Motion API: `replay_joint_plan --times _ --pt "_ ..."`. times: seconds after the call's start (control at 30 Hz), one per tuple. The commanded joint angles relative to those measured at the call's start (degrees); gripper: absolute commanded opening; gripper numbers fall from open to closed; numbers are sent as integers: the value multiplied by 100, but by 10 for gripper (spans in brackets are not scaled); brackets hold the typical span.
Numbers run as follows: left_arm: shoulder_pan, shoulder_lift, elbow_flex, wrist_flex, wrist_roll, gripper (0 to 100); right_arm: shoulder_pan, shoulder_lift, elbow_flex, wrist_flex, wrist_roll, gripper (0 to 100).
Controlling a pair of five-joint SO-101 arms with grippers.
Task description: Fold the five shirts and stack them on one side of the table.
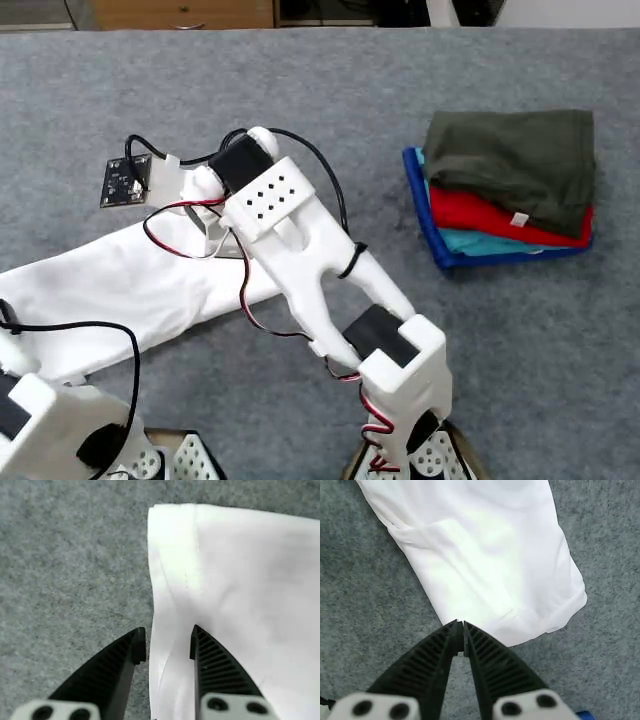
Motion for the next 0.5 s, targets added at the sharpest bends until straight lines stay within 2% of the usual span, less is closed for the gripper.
replay_joint_plan --times 0.0,0.17,0.27,0.47 --pt "-53 -268 -9 -88 -18 159 -22 -444 -242 -97 -26 2" --pt "-308 -655 -554 352 0 157 -22 -435 -233 -97 -26 2" --pt "-501 -989 -818 387 246 157 -22 -435 -233 -105 -26 2" --pt "-431 -971 -290 158 281 157 -22 -435 -233 -97 -26 2"
